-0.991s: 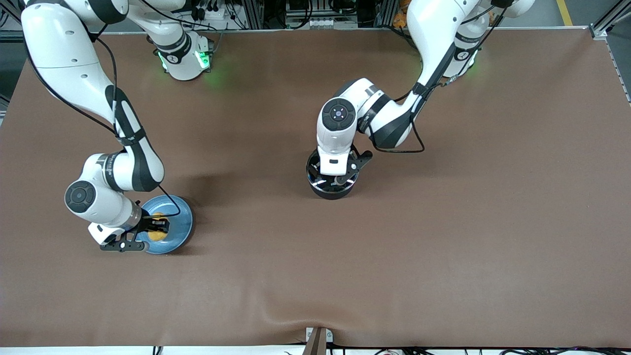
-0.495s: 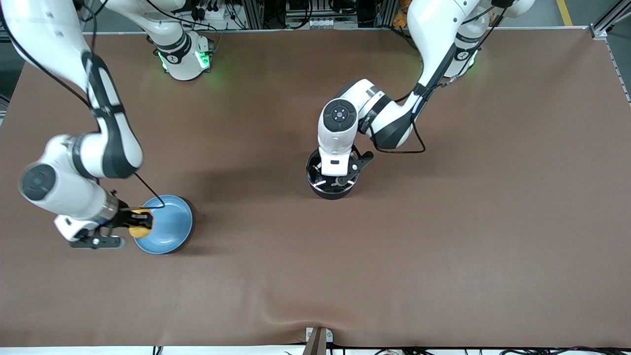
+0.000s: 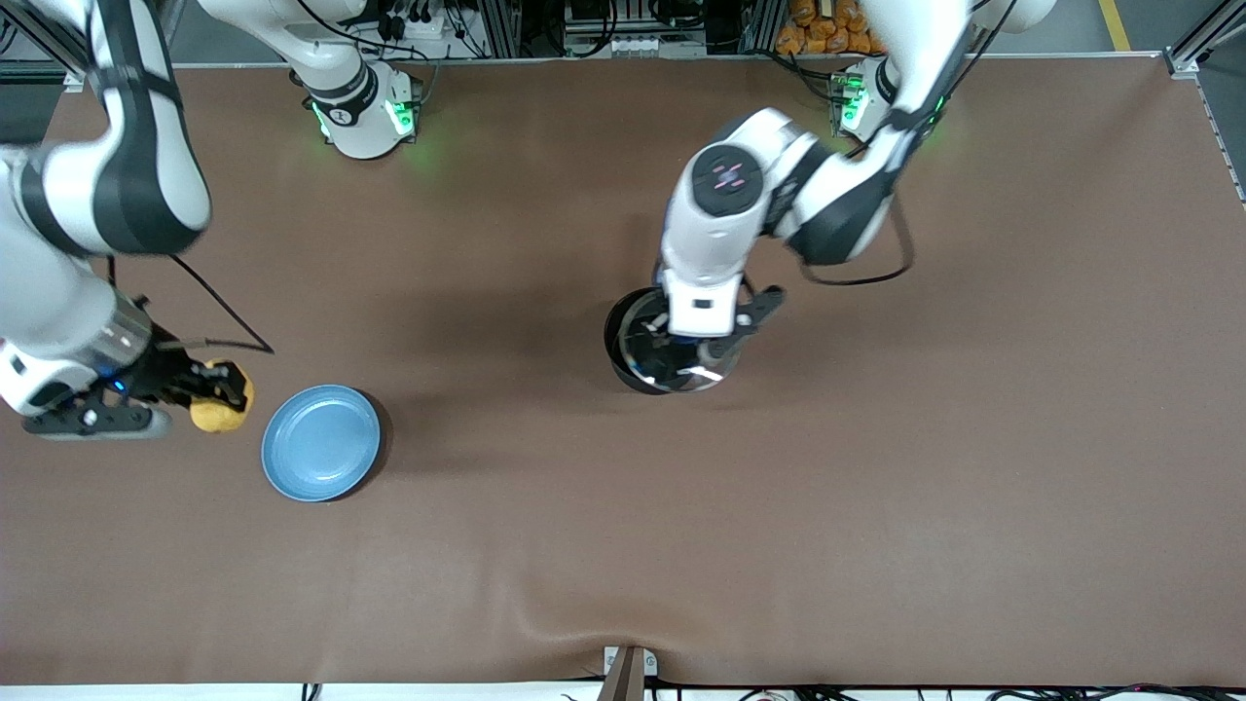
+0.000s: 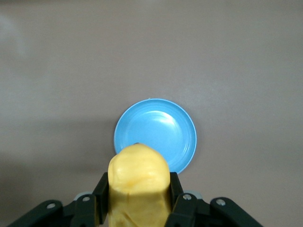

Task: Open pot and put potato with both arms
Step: 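Lift the lid with the left gripper while the right gripper carries the potato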

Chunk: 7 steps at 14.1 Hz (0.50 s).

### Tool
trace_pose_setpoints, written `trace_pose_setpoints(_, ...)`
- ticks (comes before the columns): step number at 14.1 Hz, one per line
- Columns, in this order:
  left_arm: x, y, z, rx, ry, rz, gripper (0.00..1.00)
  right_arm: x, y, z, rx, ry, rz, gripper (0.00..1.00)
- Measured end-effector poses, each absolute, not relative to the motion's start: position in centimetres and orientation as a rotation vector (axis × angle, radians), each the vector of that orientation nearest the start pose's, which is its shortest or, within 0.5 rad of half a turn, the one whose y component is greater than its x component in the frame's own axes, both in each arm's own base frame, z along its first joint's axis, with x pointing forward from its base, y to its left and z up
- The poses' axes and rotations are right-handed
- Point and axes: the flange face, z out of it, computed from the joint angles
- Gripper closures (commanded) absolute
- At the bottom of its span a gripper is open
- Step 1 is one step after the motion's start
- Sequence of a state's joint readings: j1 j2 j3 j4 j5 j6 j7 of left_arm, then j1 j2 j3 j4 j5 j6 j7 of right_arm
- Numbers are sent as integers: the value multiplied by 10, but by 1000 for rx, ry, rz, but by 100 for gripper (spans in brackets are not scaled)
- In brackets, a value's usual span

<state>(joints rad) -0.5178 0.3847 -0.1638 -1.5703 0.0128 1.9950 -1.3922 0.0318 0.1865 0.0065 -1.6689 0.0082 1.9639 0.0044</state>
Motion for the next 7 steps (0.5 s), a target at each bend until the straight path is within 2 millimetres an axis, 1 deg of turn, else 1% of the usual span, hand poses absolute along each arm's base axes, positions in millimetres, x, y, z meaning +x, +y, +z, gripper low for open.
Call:
trace_pose_setpoints(1, 541, -389, 445, -3004, -1105, 22, 100, 625, 26, 520, -3125, -54, -160, 100)
trace_pose_setpoints(2, 549, -364, 459, -3006, -1068, 22, 100, 621, 27, 534, -3126, -56, -147, 100)
trace_pose_setpoints(3, 557, -339, 468, -3007, -1026, 27, 100, 619, 28, 543, -3125, -59, -137, 100)
trace_pose_setpoints(4, 564, -315, 473, -3009, -987, 32, 100, 618, 33, 549, -3121, -69, -137, 100)
trace_pose_setpoints(5, 570, -289, 475, -3014, -948, 37, 100, 618, 43, 552, -3116, -85, -144, 100)
trace_pose_setpoints(6, 575, -263, 475, -3019, -904, 43, 100, 617, 62, 555, -3112, -83, -152, 100)
trace_pose_setpoints(7, 577, -237, 473, -3022, -864, 53, 100, 615, 85, 557, -3107, -57, -157, 100)
